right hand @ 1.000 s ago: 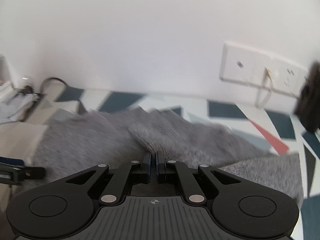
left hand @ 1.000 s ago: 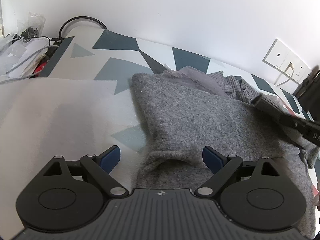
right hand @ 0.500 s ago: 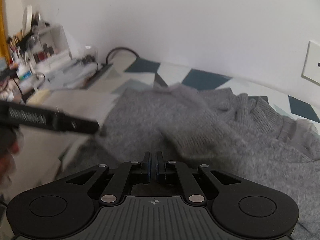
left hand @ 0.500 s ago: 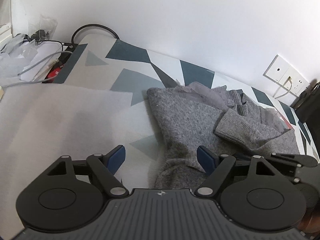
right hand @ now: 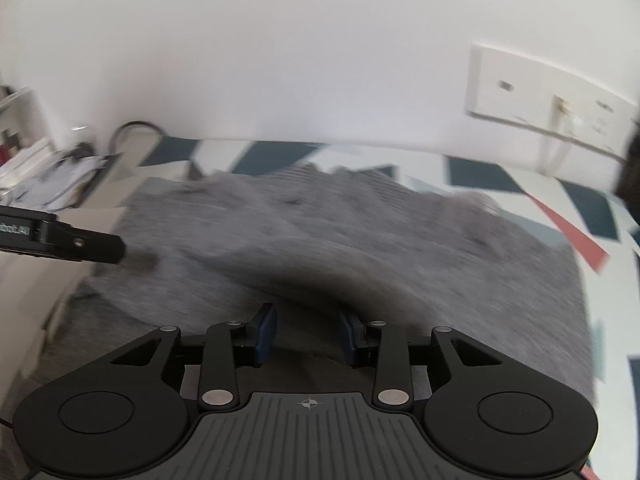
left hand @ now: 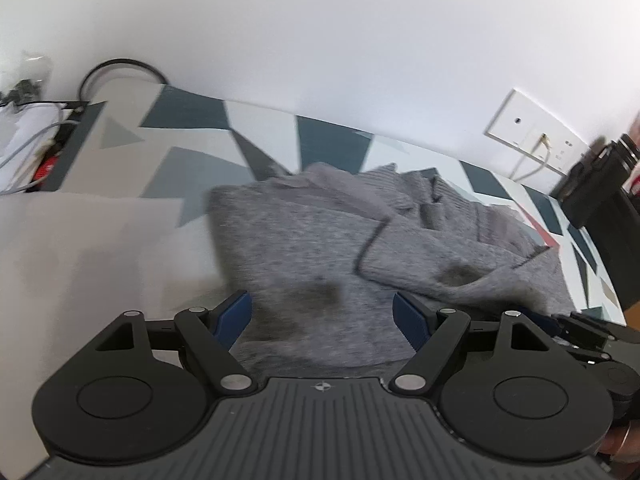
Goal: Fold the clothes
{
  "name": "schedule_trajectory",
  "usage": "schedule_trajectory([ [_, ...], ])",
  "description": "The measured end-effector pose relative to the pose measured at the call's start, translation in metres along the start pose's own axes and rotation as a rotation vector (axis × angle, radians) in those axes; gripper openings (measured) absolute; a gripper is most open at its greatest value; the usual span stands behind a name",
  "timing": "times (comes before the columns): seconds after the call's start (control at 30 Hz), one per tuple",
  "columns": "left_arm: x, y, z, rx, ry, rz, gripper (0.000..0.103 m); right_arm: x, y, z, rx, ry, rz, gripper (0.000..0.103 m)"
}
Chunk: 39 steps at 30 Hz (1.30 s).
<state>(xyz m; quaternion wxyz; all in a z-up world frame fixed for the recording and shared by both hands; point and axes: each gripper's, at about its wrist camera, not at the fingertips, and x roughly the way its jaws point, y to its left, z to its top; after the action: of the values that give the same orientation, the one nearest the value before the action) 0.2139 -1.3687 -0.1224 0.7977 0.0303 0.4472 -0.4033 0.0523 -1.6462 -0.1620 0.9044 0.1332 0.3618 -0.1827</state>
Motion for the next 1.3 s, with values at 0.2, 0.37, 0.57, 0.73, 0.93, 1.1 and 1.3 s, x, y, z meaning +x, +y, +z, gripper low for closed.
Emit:
schedule_trajectory([
  [0.2, 0.017, -0.022, 0.009, 0.005, 0.023, -0.091, 0.079, -0.014, -0.047, -0.012, 0.124, 0.01, -0.099, 0.034],
  [0.37, 0.043, -0.022, 0.014, -0.08, 0.075, -0.113, 0.077, -0.025, -0.077, -0.019, 0.2, 0.002, -0.16, 0.035],
  [0.57, 0.065, -0.019, 0.018, -0.209, 0.111, -0.188, 0.055, -0.039, -0.1, -0.026, 0.252, -0.01, -0.191, 0.038],
  [0.73, 0.065, -0.029, 0.016, -0.156, 0.086, -0.207, 0.006, -0.043, -0.109, -0.027, 0.264, -0.012, -0.202, 0.039],
  [0.93, 0.025, -0.037, 0.013, -0.111, 0.012, -0.242, 0.004, -0.039, -0.11, -0.021, 0.275, -0.026, -0.188, 0.038],
  [1.1, -0.021, -0.031, 0.003, -0.189, 0.01, -0.252, 0.004, -0.045, -0.111, -0.016, 0.304, -0.056, -0.139, 0.038],
  [1.3, -0.011, -0.019, 0.003, -0.12, 0.028, -0.148, 0.012, -0.032, -0.107, -0.013, 0.265, -0.035, -0.136, 0.038],
])
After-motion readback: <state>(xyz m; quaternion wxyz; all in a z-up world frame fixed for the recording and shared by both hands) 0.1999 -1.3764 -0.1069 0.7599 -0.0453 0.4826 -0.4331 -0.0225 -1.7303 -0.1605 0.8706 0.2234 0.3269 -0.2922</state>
